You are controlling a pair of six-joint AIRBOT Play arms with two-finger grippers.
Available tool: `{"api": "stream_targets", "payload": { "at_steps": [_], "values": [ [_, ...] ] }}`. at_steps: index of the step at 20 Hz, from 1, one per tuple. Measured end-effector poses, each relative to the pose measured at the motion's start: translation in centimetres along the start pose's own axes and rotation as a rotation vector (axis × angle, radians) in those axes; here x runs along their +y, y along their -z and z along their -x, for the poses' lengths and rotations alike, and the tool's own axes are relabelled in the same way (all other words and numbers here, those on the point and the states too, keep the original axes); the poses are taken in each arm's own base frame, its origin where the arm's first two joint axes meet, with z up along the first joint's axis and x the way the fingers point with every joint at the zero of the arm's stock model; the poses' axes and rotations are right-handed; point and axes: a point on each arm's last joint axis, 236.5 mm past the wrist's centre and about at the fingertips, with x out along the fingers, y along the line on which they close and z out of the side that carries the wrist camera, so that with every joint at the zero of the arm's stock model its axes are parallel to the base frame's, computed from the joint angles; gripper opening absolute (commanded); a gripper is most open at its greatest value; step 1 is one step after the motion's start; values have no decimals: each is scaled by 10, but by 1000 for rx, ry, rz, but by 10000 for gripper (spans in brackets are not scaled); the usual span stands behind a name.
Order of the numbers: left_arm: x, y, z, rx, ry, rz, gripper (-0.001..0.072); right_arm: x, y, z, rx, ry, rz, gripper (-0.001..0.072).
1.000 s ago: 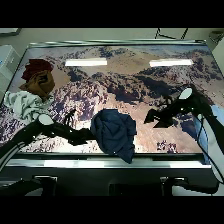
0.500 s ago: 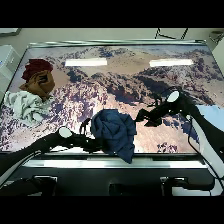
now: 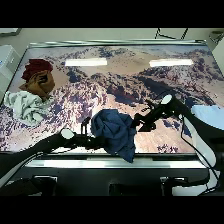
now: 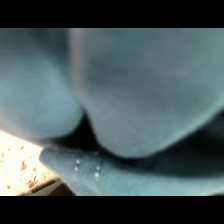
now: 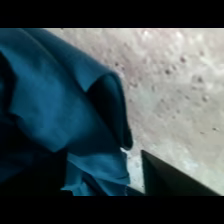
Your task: Fold the clothes and pants, and hang the long-sleeved shirts on hangers.
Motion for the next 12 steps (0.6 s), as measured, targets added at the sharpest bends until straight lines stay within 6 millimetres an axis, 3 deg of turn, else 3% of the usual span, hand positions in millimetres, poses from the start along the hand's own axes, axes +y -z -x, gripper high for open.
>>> {"api": "stream_targets", "payload": {
  "at_steps": [1,4,6,7,9,11,12],
  "values": [
    [-2,0,1,0,5,-6,25,4,3,-5,10,5,18,39],
    [-10,-1,9,-12,20,-38,23,14,4,-7,10,12,61,37],
    [-19,-7,25,-34,31,-88,23,25,-4,12,-41,12,110,37],
    [-25,-14,38,-52,35,-120,23,33,-13,31,-95,13,142,37],
    [-44,-32,77,-107,36,-201,23,55,-35,89,-258,12,216,37],
    [-76,-61,138,-237,28,-313,24,84,-51,173,-485,23,317,38],
    [-97,-76,179,-336,22,-371,24,102,-52,223,-629,33,374,38]
  ]
}}
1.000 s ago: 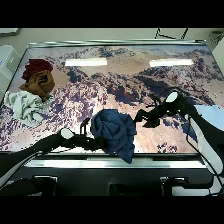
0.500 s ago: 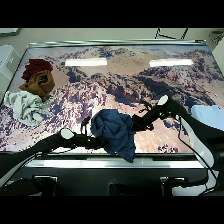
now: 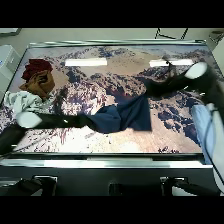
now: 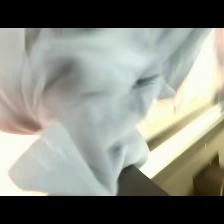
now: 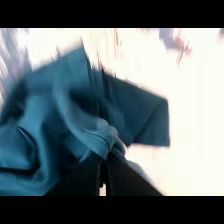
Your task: Fold the clothes and pants, and hang the long-sleeved shirts on hangers.
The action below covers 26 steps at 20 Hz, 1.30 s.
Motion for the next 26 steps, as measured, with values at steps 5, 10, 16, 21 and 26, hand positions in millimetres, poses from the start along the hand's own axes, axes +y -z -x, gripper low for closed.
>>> {"api": "stream_targets", "payload": {
  "at_steps": [5,10,16,21,26],
  "values": [
    [-92,-125,198,-564,-37,-252,24,77,-86,220,-668,109,258,39],
    [-147,-143,329,-925,-84,-373,24,108,-54,348,-964,276,346,39],
    [-130,-151,356,-1000,-203,-366,24,57,1,329,-715,458,254,40],
    [-109,-204,318,-995,-174,-340,25,-18,57,225,-209,502,85,40],
    [-86,-276,221,-991,-126,-358,26,-69,84,139,40,481,-46,40]
  ]
}}
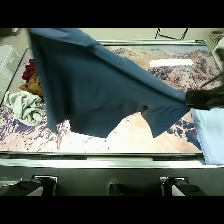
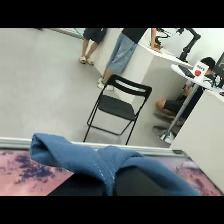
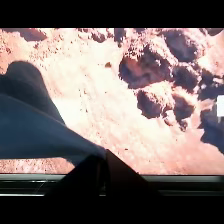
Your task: Fold the clothes and pants, and hang the long-sleeved shirts on hangers.
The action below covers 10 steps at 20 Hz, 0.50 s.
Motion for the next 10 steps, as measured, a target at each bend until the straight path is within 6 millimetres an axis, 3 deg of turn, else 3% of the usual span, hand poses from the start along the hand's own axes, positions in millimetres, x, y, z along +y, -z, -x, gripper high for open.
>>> {"api": "stream_targets", "payload": {
  "at_steps": [3,5,6,8,9,10],
  "values": [
    [9,117,-70,229,8,26,29,3,18,-54,138,-33,-37,40],
    [12,216,-90,469,6,81,100,4,35,-84,227,-50,-58,40],
    [13,265,-89,602,-3,121,198,5,43,-95,259,-56,-69,40],
    [18,346,-69,863,-34,196,663,4,57,-114,310,-60,-82,40],
    [23,375,-52,986,-54,223,714,4,63,-121,330,-62,-88,40],
    [30,394,-35,1090,-71,243,714,4,69,-126,346,-64,-92,40]
  ]
}}
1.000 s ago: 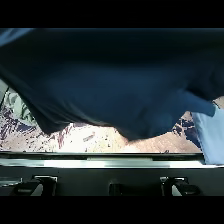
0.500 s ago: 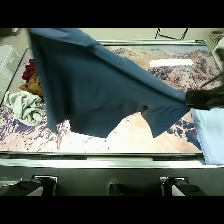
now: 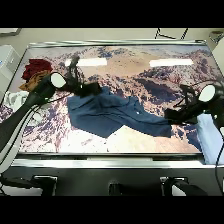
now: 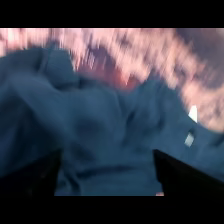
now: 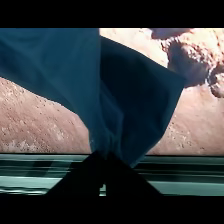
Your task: Fold the clothes and pants, and hang the long-sleeved shirts on hangers.
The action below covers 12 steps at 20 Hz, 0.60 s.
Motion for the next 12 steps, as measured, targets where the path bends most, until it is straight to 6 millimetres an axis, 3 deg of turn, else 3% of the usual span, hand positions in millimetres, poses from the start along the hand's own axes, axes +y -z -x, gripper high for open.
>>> {"api": "stream_targets", "payload": {
  "at_steps": [2,6,9,10,12],
  "values": [
    [34,42,2,194,-39,53,714,-1,4,-9,19,-3,-2,40],
    [84,126,37,438,-77,177,712,-1,5,-16,25,-6,5,40],
    [95,182,39,467,-52,290,701,0,1,-17,4,-12,6,40],
    [90,194,32,443,-15,339,594,1,-2,-17,-5,-18,7,40],
    [80,205,13,378,51,423,577,5,-4,-17,-17,-33,6,40]
  ]
}}
